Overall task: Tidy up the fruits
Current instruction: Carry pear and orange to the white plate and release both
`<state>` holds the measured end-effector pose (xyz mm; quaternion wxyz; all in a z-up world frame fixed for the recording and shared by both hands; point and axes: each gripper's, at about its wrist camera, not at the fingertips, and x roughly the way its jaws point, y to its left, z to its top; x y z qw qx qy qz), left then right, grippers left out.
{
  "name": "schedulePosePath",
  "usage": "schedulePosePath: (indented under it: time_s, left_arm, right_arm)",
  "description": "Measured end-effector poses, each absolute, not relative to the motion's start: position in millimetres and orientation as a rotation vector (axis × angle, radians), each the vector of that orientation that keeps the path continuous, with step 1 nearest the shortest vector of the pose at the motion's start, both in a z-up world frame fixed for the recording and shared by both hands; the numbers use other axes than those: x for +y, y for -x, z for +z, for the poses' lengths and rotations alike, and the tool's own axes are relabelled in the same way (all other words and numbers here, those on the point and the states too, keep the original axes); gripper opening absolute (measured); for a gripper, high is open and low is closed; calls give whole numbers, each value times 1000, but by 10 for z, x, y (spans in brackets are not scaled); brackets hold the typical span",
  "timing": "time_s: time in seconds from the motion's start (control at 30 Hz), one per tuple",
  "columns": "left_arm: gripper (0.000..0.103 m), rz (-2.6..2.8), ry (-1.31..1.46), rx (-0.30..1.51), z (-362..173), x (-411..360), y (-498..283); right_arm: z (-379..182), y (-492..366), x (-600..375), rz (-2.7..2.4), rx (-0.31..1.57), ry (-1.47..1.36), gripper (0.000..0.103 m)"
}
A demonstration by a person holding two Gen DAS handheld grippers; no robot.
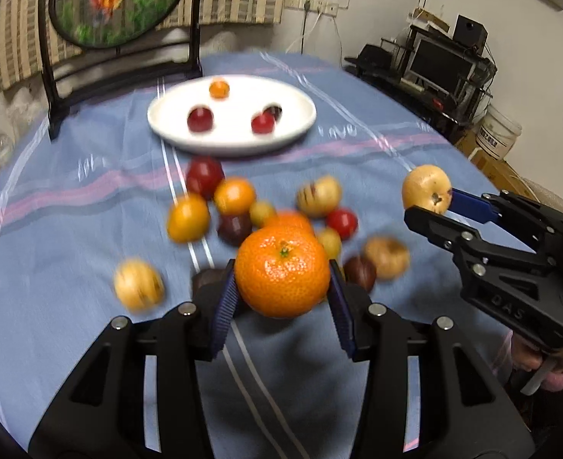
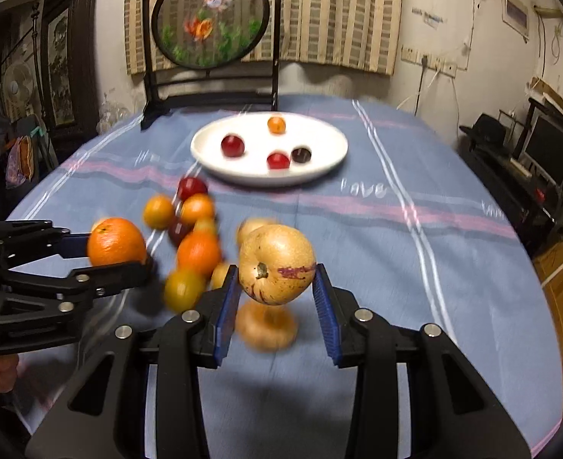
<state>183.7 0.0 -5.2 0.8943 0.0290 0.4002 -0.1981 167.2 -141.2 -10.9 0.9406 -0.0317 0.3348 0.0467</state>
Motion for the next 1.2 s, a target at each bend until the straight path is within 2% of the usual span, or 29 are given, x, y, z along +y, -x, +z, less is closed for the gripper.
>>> schedulePosePath:
  time_s: [0.27,0.47,0.6,0.77,1.2]
  left_arm:
    - [46,-348,-82,774,308,-2,-2544]
    - [46,-299,-29,797,412,12,-3487]
    - [46,-240,-6,833,299,38,-4148]
    - [46,-189,-11,902,19,44,-4604]
    - [47,-146,11,1000,-414,139,-4898]
  right_arm:
    - [190,-2347,-1477,133,628,65,39]
    - [272,-3240,-1556,171,637,12,39]
    - [171,-3769,-1548,178,671,7,39]
    - [-62,-4191,-1524,170,735,14,39]
    - [-377,-4531,-1393,193,826,51,39]
